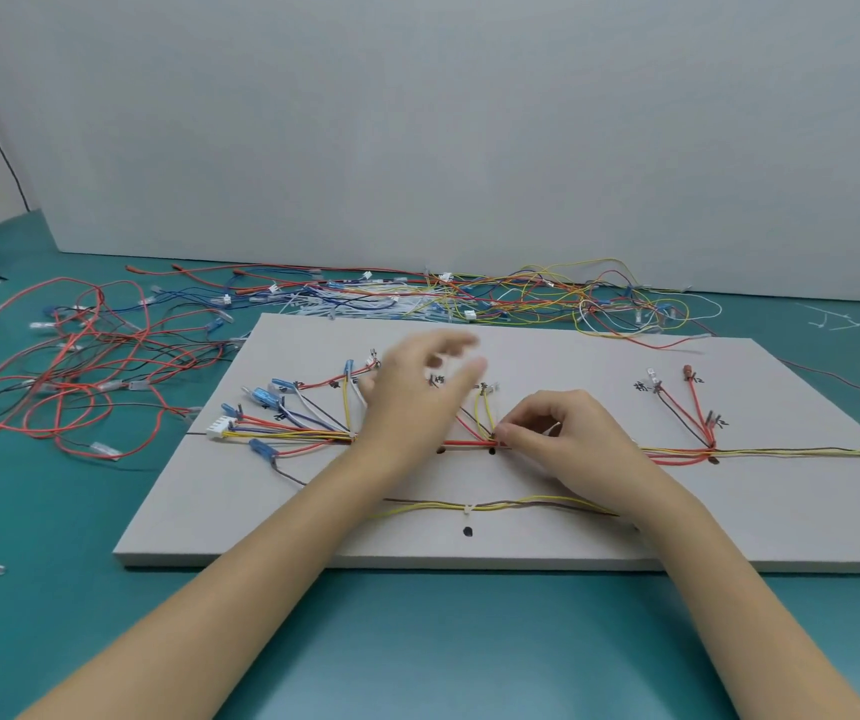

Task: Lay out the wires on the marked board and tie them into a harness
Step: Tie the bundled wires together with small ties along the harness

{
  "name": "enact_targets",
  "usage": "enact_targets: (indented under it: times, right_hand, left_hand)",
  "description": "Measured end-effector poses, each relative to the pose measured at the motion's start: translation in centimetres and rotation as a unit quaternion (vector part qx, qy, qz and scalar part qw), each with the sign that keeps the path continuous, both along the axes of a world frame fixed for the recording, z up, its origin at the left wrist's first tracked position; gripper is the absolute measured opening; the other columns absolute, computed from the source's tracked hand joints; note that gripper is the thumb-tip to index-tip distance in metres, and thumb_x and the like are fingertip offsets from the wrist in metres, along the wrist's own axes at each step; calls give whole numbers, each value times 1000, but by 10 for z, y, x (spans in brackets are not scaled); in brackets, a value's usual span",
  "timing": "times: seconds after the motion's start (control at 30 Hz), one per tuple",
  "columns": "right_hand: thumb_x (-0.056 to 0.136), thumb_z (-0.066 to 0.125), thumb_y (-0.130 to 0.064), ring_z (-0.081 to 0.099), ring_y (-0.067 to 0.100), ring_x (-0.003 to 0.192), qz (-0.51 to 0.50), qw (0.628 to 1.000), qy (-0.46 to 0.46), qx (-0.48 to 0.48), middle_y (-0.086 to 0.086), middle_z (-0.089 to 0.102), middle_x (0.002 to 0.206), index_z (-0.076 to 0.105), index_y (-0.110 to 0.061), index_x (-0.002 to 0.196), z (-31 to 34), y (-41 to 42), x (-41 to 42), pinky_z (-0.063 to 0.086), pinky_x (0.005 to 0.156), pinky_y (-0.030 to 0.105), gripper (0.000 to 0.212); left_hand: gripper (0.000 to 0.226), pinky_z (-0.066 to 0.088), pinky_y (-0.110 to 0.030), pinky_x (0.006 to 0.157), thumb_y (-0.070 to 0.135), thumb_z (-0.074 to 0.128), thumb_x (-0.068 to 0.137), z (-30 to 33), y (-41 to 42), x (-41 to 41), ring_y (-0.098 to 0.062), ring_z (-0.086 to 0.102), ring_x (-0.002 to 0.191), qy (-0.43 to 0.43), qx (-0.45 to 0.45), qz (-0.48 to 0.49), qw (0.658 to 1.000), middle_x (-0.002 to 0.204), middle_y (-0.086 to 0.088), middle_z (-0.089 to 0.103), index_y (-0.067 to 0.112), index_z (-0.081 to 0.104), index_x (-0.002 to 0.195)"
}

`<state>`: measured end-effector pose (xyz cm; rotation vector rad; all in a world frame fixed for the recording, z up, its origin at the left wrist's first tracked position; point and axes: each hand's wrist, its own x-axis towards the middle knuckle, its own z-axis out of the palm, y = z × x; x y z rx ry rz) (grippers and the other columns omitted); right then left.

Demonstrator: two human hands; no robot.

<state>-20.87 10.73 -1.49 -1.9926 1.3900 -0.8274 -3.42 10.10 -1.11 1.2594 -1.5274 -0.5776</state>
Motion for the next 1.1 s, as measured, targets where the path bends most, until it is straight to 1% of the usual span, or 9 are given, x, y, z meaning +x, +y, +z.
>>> enact_targets:
  times: [0.13,0.27,0.33,0.43,0.63,0.73,0.83,0.97,1.1]
  right_hand:
    - [91,63,-16,59,1,73,-52,998,6,-23,-1,59,96,73,-17,87,-1,-3,1,41,70,17,11]
    - [93,59,-15,55,-9,71,-71,997,15,-40,2,57,100,72,-16,91,-2,-4,0,39,69,14,13]
    - [93,58,-14,56,-11,72,-73,996,18,-40,2,55,102,71,-17,93,-3,-4,0,38,69,13,13]
    - [93,57,-13,57,-8,74,-76,996,13,-46,0,51,105,69,-19,98,-4,-5,-1,38,67,6,14]
    - [92,56,-12,59,-2,77,-76,996,32,-41,-1,50,105,68,-19,100,-5,-4,1,43,76,16,16]
    - [92,56,-11,58,-3,78,-71,996,39,-42,-1,50,103,68,-18,99,-5,-4,1,39,72,6,16]
    - [91,56,-11,58,-2,77,-69,996,47,-37,-1,50,104,68,-19,99,-5,-4,1,40,73,10,16]
    - [91,57,-11,61,4,76,-72,995,56,-31,0,51,104,69,-18,99,-3,-3,3,41,75,14,17]
    - [91,57,-12,61,8,82,-72,995,65,-22,1,52,103,69,-19,99,-2,-2,4,44,82,23,16]
  left_hand:
    - [14,47,-18,83,18,57,96,24,-24,50,-6,61,91,130,-71,96,984,99,5,69,20,68,104]
    - [15,46,-11,72,13,57,94,21,-40,94,8,58,69,115,-18,138,984,82,8,68,11,72,98]
    - [11,46,-15,72,16,61,93,14,-45,101,2,60,71,96,-5,140,985,81,6,68,13,72,93]
    - [6,44,-14,70,18,66,90,6,-49,96,-3,62,77,27,19,121,992,82,8,69,19,73,90]
    - [14,47,-24,75,29,76,83,1,-69,75,-11,64,85,-93,155,50,982,88,5,70,18,74,91]
    - [18,51,-32,82,25,73,84,5,-81,63,-21,64,95,-249,182,66,949,97,-4,72,12,76,95]
    - [16,54,-36,82,11,63,88,11,-88,54,-28,65,97,-339,205,86,914,102,-10,72,6,73,99]
    - [5,45,-38,82,7,48,92,16,-87,43,-34,53,111,-459,233,73,854,110,-16,59,4,50,89]
    - [23,40,-42,93,10,43,94,15,-89,39,-36,39,123,-548,242,45,799,128,-20,48,3,51,115]
